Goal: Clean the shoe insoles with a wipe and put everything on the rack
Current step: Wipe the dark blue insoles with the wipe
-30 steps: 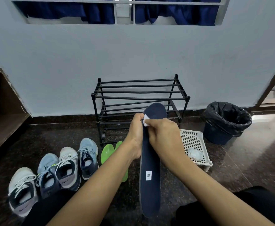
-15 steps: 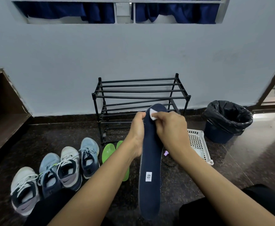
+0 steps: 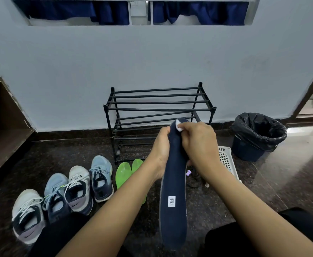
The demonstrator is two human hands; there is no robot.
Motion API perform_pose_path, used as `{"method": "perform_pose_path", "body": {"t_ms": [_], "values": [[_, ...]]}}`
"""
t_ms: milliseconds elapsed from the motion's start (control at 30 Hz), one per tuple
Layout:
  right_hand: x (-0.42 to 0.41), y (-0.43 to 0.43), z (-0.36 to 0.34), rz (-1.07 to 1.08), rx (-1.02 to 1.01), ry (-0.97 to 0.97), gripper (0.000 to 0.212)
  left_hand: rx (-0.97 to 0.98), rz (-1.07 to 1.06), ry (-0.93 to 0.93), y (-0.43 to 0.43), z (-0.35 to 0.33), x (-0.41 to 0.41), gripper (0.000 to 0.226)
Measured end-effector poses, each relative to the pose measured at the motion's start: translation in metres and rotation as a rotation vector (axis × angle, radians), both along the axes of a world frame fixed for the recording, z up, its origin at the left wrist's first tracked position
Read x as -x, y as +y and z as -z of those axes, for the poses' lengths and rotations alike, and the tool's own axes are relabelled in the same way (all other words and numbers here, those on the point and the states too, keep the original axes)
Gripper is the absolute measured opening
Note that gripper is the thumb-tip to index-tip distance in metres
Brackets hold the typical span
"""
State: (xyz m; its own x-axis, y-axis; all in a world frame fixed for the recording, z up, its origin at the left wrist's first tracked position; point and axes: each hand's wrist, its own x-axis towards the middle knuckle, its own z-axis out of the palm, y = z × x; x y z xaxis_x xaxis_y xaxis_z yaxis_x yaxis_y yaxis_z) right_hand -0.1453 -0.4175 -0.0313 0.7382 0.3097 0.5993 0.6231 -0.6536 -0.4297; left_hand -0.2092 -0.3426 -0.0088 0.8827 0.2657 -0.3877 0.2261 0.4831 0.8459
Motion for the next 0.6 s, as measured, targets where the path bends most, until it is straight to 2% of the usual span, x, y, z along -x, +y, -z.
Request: {"method": "perform_pose_path", "body": {"t_ms": [100,233,467,600], "values": [[-0.002,-0.002,-0.003,0.013,-0.043,0.053,0.023,0.026,0.004,0.009,-0.004,-0.002,0.0,0.04],[0.021,0.006,0.003,-0.057,0.038,-0.053,0.023,-0.086,-0.047,0.022,0.006,0.003,-0.001,0.041],[0.026,0.007,0.012,-0.131,0.061,-0.066,0.02,-0.072,-0.068,0.019,0.012,0.005,-0.001,0.064],[0.004,0.002,0.005,-0.051,0.013,-0.049,0.018,-0.007,-0.035,0.014,0.003,-0.003,0.004,0.039]]}}
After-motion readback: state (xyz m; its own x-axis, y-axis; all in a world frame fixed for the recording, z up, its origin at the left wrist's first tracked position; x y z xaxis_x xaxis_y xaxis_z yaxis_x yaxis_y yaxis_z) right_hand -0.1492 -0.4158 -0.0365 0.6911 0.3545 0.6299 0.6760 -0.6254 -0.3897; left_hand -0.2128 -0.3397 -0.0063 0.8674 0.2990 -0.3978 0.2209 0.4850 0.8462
